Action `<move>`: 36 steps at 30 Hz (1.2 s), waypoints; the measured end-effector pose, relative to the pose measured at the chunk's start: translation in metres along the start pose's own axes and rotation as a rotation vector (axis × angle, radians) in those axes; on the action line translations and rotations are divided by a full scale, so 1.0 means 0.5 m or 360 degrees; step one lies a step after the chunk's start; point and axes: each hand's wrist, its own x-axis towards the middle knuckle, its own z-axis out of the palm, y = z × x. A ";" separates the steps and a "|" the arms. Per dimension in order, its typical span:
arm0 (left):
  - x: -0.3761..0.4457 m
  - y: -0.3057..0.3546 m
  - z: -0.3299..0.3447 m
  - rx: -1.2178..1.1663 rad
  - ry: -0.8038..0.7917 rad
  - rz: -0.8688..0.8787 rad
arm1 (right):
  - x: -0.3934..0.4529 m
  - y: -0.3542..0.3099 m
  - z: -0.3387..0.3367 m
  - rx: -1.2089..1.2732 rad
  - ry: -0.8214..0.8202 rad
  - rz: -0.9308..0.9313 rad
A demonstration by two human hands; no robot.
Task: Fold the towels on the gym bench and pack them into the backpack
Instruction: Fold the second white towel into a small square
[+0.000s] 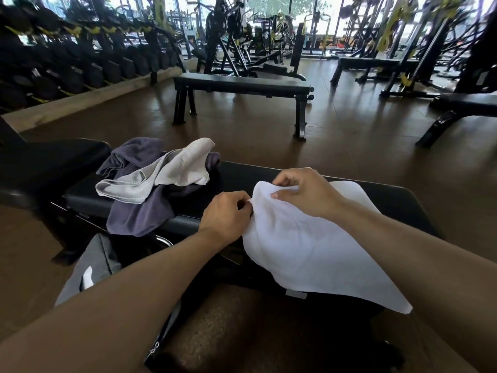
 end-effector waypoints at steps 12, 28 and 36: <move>0.007 0.016 0.003 -0.1113 0.0081 -0.0313 | -0.011 -0.034 0.023 0.0061 -0.0138 -0.0047; -0.020 0.047 0.007 -0.1465 -0.0026 -0.0323 | 0.001 -0.068 0.026 0.0465 0.0057 0.0432; -0.024 0.046 0.011 -0.1543 -0.0046 -0.0305 | 0.002 -0.067 0.028 0.0399 0.0058 0.0411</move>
